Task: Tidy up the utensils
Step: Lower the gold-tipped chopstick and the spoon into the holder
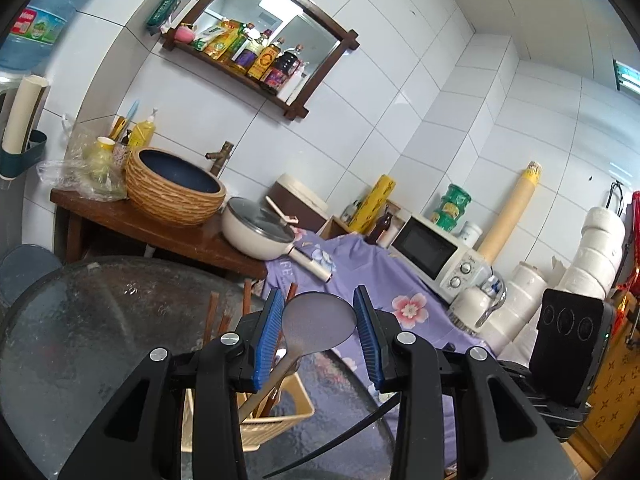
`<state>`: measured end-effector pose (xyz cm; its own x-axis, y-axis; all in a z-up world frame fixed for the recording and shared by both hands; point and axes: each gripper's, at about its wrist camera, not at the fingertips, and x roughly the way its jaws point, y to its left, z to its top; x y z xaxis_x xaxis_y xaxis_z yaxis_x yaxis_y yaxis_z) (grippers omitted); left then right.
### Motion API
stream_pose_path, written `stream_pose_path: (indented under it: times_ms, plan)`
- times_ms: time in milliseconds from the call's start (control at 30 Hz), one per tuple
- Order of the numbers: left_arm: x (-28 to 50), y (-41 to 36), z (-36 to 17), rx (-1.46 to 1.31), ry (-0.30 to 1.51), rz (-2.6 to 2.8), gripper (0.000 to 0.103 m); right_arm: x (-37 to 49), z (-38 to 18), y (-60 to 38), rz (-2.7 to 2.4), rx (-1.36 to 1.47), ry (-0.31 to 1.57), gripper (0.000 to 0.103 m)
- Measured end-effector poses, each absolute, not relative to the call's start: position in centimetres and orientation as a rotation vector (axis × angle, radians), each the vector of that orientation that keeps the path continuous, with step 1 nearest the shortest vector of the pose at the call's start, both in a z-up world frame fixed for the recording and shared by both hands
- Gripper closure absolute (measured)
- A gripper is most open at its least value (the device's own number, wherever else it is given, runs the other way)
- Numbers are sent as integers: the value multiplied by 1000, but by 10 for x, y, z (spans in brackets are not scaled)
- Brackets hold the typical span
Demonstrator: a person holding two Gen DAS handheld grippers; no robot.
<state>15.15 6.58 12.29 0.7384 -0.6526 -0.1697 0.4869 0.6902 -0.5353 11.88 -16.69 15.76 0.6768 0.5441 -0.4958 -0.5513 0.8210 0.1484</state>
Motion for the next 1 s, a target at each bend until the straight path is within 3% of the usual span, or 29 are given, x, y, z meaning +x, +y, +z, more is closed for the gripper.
stream_pose_path:
  times_ms: [400,733,1000]
  plan:
    - [186,56,124,-521,333,-622,68,152,231,-163,500,-46,429,96]
    - [205,59,73,-578,415,-586,67,185,173,-159,432,-74,529,96]
    - [195,55,72,-549,373,-575,67,203,118,-163,410,-32,619,96]
